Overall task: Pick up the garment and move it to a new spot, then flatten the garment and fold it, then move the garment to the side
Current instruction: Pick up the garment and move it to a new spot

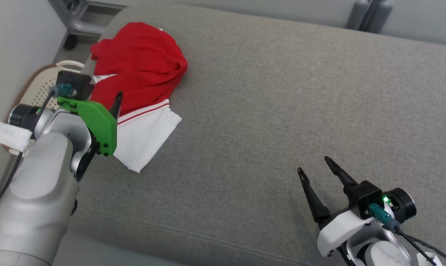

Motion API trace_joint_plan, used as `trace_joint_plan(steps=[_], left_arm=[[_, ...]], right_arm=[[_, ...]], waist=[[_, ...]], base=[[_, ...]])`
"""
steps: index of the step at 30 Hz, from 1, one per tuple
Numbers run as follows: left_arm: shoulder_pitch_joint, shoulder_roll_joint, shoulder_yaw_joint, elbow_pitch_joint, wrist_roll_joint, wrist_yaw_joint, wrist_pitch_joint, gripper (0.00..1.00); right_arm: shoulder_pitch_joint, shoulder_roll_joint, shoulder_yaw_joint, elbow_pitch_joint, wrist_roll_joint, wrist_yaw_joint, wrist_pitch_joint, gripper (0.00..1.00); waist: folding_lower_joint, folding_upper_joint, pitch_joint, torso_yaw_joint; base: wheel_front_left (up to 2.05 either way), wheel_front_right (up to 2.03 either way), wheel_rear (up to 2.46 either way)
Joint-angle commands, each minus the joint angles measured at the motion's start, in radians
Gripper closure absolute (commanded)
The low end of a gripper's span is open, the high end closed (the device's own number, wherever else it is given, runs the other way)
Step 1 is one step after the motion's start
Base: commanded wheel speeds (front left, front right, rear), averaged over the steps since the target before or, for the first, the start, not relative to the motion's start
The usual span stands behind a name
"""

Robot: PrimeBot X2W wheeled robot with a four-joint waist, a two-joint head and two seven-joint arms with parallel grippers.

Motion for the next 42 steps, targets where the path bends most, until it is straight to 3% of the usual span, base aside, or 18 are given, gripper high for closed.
trace_joint_plan(steps=[1,13,23,25,27,36,42], left_arm=[[-0.055,0.017,-0.036,0.015,-0.032,-0.001,0.012,0.0],[-0.279,0.088,-0.226,0.108,-0.187,-0.001,0.059,0.0],[-0.349,0.112,-0.308,0.195,-0.234,-0.001,0.062,0.0],[-0.366,0.109,-0.309,0.227,-0.219,0.02,0.029,0.0],[-0.371,0.096,-0.309,0.254,-0.213,0.036,-0.001,0.97],[-0.397,0.067,-0.31,0.319,-0.211,0.029,-0.126,1.0],[-0.438,0.058,-0.335,0.302,-0.189,0.017,-0.176,1.0]], right_arm=[[-0.013,-0.016,0.005,-0.031,-0.006,-0.001,0.015,0.0],[-0.011,-0.04,-0.009,-0.162,-0.019,-0.001,0.052,0.0],[-0.01,-0.036,-0.019,-0.178,-0.02,-0.001,0.043,0.0],[-0.011,-0.032,-0.018,-0.173,-0.021,-0.001,0.04,0.0],[-0.013,-0.027,-0.018,-0.164,-0.02,-0.001,0.036,0.0],[-0.022,-0.006,0.012,-0.096,0.001,-0.001,0.001,0.0],[-0.023,0.014,0.035,-0.034,0.026,-0.001,-0.032,0.0]], waist=[[-0.0001,0.0,0.142,-0.096],[-0.0001,0.0,0.304,-0.16],[-0.0001,0.0,0.339,-0.187],[-0.0001,0.0,0.337,-0.192],[-0.0001,0.0,0.33,-0.195],[-0.0001,0.0,0.234,-0.22],[-0.0001,0.0,0.141,-0.274]], base=[[0.0,0.0,0.0],[0.0,0.0,0.0],[0.0,0.0,0.0],[0.0,0.0,0.0],[0.0,0.0,0.0],[0.0,0.0,0.0],[0.0,0.0,0.0]])
